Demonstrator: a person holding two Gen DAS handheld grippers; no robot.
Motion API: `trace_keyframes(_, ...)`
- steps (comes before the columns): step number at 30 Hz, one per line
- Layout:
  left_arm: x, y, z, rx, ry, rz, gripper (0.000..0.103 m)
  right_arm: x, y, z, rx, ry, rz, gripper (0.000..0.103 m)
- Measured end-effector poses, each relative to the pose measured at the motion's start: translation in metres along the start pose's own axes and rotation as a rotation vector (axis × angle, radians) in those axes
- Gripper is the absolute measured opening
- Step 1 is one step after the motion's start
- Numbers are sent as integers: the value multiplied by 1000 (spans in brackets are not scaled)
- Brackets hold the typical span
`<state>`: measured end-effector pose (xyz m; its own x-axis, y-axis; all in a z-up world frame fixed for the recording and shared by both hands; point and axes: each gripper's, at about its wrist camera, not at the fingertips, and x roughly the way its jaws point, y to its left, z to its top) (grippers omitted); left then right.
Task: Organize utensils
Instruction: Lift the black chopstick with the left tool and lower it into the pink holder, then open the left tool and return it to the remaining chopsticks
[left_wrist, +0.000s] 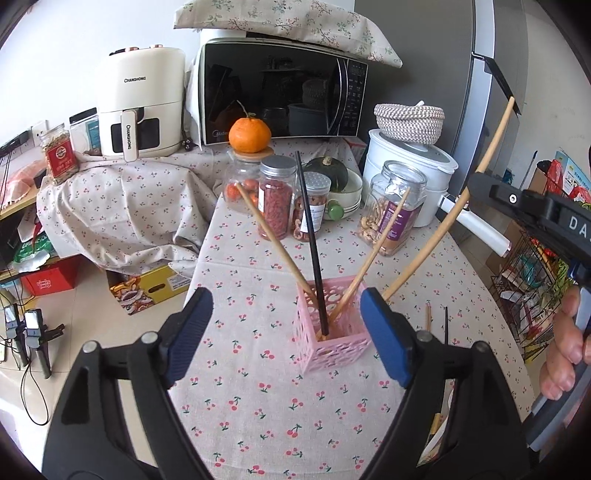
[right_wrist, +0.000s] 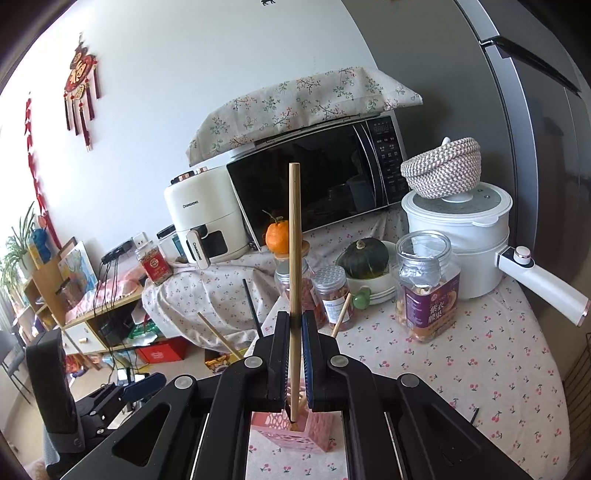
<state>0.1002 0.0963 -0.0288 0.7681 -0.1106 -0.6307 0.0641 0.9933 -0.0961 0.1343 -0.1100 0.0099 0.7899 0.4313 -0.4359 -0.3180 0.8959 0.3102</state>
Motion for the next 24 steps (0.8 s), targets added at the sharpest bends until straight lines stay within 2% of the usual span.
trace_keyframes(11,13,5,-14,2,81,0,84,60,-13,-24,46,148,-21,6)
trace_keyframes(18,14,5,-14,-3,88,-5,84,70,-16,-30,56,197,0,8)
trace_keyframes(20,14,5,-14,-8,91,-8,84,66,-16,-29,59,196,8,15)
trace_keyframes(22,14,5,-14,-12,94,-10,84,60,-16,-27,66,187,22,28)
trace_keyframes(24,13,3,-15,-13,96,-18,84,52,-18,-25,72,183,29,36)
